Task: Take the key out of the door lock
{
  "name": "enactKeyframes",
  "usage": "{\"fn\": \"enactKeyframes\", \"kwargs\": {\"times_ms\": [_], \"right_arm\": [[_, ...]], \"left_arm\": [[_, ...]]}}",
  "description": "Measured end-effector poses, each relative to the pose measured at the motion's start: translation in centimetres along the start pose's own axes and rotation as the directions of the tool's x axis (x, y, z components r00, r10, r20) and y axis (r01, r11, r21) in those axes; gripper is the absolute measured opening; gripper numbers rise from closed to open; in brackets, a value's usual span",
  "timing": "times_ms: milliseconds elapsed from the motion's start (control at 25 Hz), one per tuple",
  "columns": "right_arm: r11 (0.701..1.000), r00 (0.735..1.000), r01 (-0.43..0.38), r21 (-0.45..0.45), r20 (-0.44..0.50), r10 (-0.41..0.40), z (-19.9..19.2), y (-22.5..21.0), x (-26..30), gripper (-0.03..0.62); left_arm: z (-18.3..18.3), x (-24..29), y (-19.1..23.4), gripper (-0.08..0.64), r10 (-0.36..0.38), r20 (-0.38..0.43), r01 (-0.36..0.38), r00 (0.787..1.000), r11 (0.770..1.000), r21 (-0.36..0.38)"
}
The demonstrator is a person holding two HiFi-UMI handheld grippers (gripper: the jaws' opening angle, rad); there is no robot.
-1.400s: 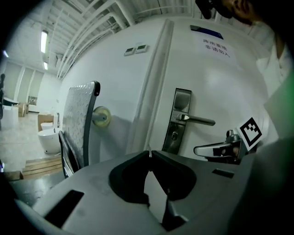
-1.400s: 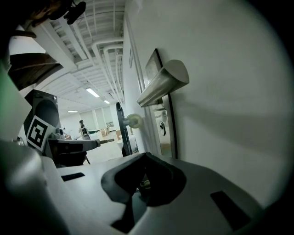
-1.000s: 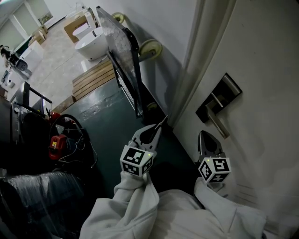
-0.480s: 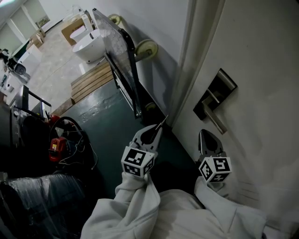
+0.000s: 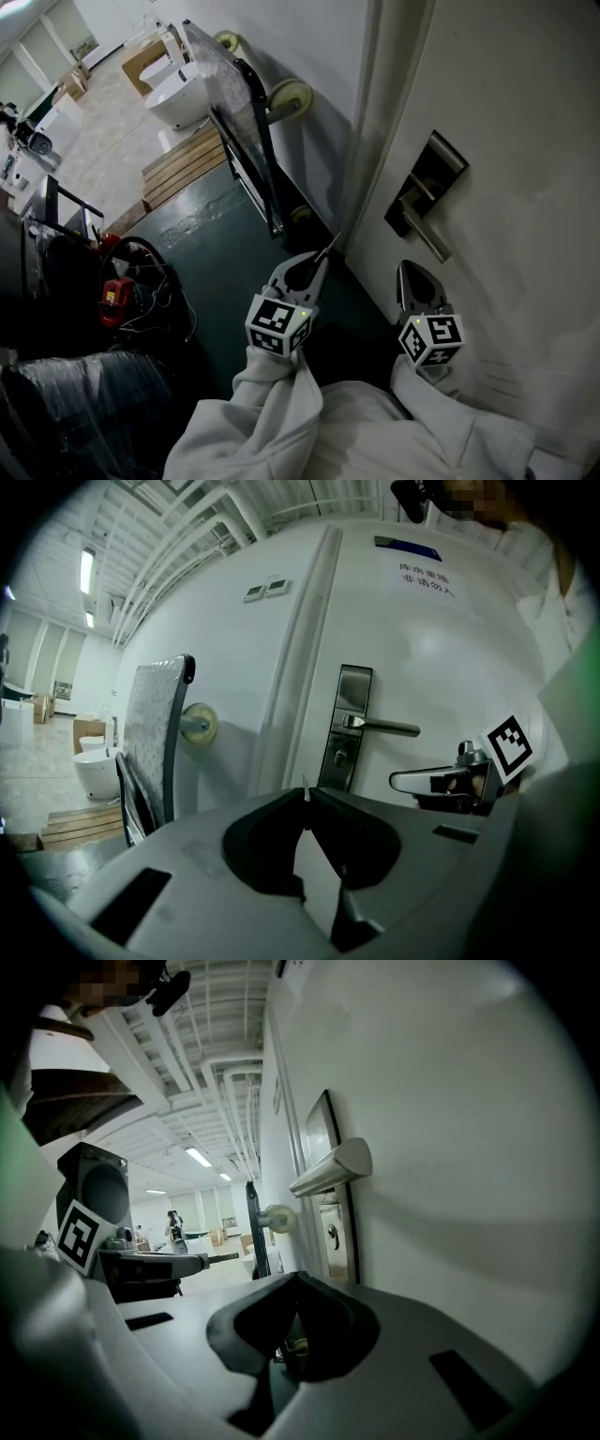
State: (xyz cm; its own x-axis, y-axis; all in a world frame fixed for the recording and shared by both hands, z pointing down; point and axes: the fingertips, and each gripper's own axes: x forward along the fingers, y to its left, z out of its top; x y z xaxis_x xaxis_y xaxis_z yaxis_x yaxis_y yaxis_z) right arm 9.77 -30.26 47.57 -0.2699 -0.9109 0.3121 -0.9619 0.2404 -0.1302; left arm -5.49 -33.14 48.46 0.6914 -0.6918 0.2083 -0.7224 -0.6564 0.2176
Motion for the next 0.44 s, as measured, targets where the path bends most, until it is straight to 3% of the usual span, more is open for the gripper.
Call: {"fn": "enactKeyframes", "kwargs": {"times_ms": [440], "right_arm": [[1.000, 1.000, 0.003, 0.005, -0.004, -0.003, 0.0, -0.2, -0.9, 0.051]], "left_arm": [[0.4, 0.2, -1.3, 0.028, -0.031, 0.005, 0.031, 1.000, 0.999, 0.013]]}}
